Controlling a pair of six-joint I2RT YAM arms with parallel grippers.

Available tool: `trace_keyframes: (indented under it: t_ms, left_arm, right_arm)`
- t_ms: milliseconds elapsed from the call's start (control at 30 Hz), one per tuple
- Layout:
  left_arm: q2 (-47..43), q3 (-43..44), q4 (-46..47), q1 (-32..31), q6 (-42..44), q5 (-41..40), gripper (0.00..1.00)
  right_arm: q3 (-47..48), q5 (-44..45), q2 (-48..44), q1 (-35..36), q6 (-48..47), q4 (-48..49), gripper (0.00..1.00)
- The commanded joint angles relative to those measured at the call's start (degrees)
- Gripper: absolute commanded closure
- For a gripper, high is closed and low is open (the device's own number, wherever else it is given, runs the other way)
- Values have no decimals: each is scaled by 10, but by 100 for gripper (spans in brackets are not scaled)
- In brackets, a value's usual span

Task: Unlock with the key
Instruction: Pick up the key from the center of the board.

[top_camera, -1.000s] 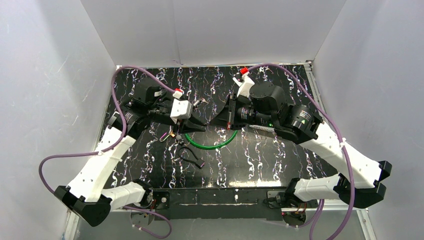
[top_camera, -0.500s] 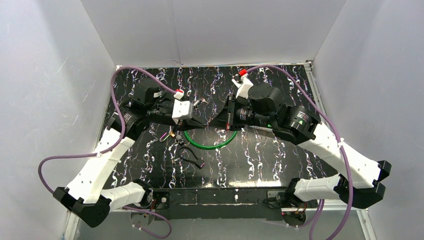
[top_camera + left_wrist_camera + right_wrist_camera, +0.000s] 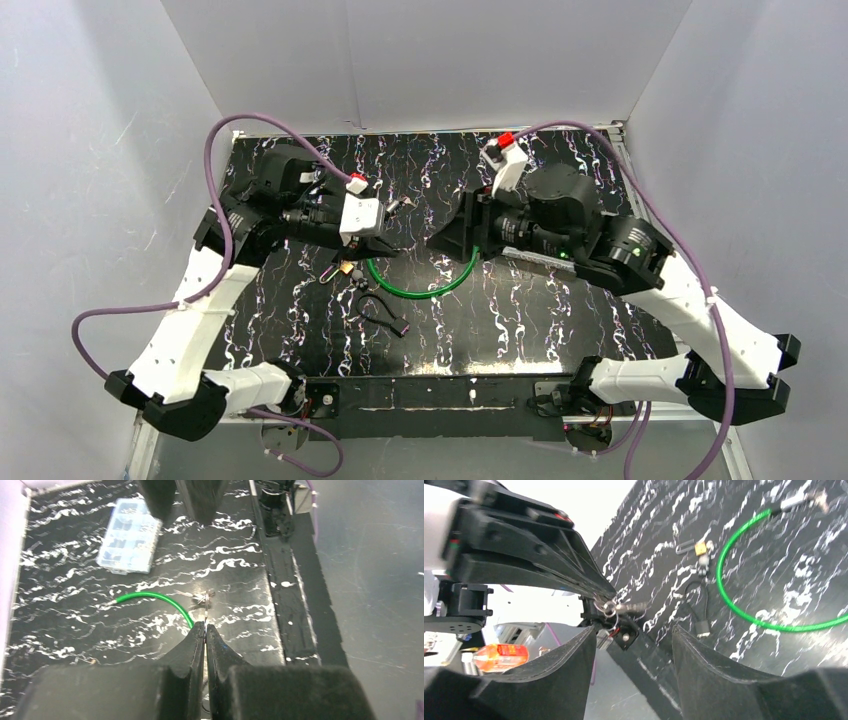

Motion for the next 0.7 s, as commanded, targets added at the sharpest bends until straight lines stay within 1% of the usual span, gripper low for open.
trace_keyframes:
  t_ms: [0, 67, 133, 267, 367, 433, 533, 667]
  left_arm:
    - [24, 48, -119, -4, -15, 23, 100]
    - [38, 63, -149, -5, -34, 36, 100]
    - [45, 66, -167, -5, -60, 48, 100]
    - [31, 57, -141, -5, -119, 45, 100]
    - [25, 58, -132, -5, -146, 50, 100]
    - [25, 61, -127, -5, -170, 54, 100]
    - [28, 68, -129, -5, -179, 64, 100]
    - [31, 71, -132, -5, -183, 67, 100]
  right_arm:
    - [45, -1, -19, 3, -146, 64, 35]
    - [46, -53, -8, 3, -194, 90, 35]
    - [42, -97, 6, 6, -233, 108, 37]
    - [9, -162, 11, 16, -263, 156, 40]
    - [-21, -158, 8, 27, -270, 184, 41]
    - [-36, -154, 7, 33, -271, 197, 45]
    - [-47, -147, 10, 43, -269, 202, 50]
    - [-52, -152, 16, 47, -260, 205, 55]
